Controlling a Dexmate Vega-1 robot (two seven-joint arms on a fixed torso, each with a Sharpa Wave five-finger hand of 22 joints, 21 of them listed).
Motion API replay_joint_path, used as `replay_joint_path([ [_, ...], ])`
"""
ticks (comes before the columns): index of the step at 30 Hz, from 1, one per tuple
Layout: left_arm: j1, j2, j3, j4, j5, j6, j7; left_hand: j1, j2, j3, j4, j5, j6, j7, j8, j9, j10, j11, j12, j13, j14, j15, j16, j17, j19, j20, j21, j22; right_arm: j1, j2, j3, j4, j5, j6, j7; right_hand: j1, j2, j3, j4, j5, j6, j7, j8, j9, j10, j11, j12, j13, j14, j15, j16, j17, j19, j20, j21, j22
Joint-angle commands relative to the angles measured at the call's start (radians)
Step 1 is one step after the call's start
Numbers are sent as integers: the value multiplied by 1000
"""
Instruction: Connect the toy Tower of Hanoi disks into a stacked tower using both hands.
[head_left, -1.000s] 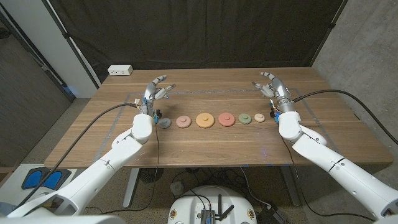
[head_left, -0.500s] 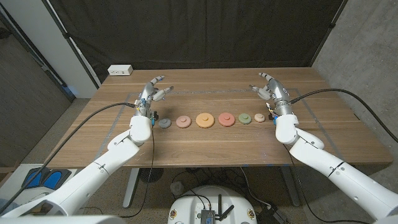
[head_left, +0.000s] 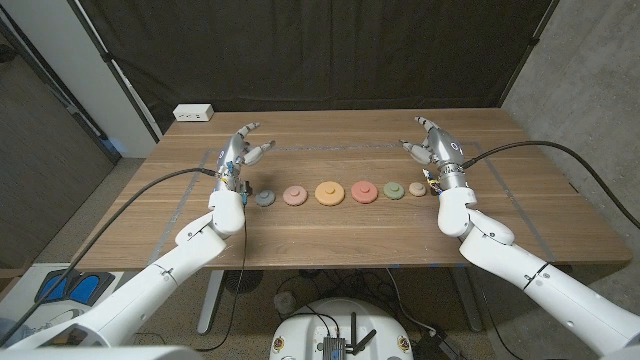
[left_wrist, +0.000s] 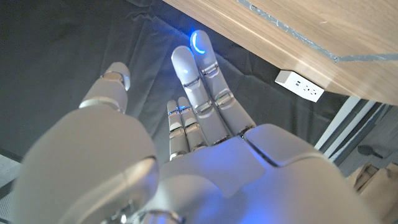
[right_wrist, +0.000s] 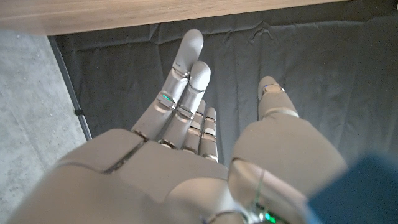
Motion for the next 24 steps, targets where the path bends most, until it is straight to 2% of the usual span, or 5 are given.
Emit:
replay_joint_path([
  [1, 15, 2, 16, -31, 78, 82, 53, 11, 2, -4, 1, 4, 7, -4, 1, 1, 5, 0, 0, 5, 6, -46, 8, 0, 3, -84, 7, 0, 3, -23, -36, -23, -100, -79, 18, -1, 5, -3, 1, 1, 14, 4, 7, 4, -3, 5, -3, 1, -11, -97, 0, -5, -7, -66, 4, -2],
  [11, 39, -35, 30, -52, 151, 184, 160, 19, 8, -7, 1, 5, 7, -4, -2, 1, 9, 0, 0, 7, 0, -47, 9, -11, -3, -83, 12, -6, -12, -30, -47, -47, -141, -117, 27, 13, 11, -7, -2, -1, -15, -12, -3, 5, -9, 3, -1, 6, -22, -98, -5, -27, -19, -67, 8, -11],
  [15, 48, -22, 31, -81, 149, 218, 133, 27, 15, -5, 0, 7, 9, -6, -2, 1, 12, -3, 0, 8, 3, -47, 14, -9, -4, -81, 15, -8, -21, -29, -43, -65, -139, -132, 38, 19, 12, -8, -2, -1, -6, -16, 3, 6, -6, -9, 1, 7, -24, -98, -5, -34, -18, -66, 11, -14],
  [18, 53, -7, 32, -110, 154, 254, 107, 31, 18, -5, -1, 7, 9, -5, -3, 1, 12, 0, 0, 9, 0, -47, 13, -13, -5, -81, 16, -9, -24, -36, -43, -86, -142, -155, 64, 24, 14, -10, -2, -2, 24, -11, 15, 8, -4, -7, 2, 9, -23, -98, 0, -39, -21, -66, 15, -18],
  [24, 64, 13, 25, -153, 140, 309, 61, 40, 24, -4, -2, 9, 11, 1, -4, 1, 17, 2, 0, 10, -2, -47, 15, -18, -8, -81, 21, -12, -21, -50, -43, -120, -139, -187, 120, 28, 15, -14, -1, -2, 25, -6, 16, 9, -4, 1, 3, 11, -22, -98, 5, -44, -24, -66, 19, -23],
])
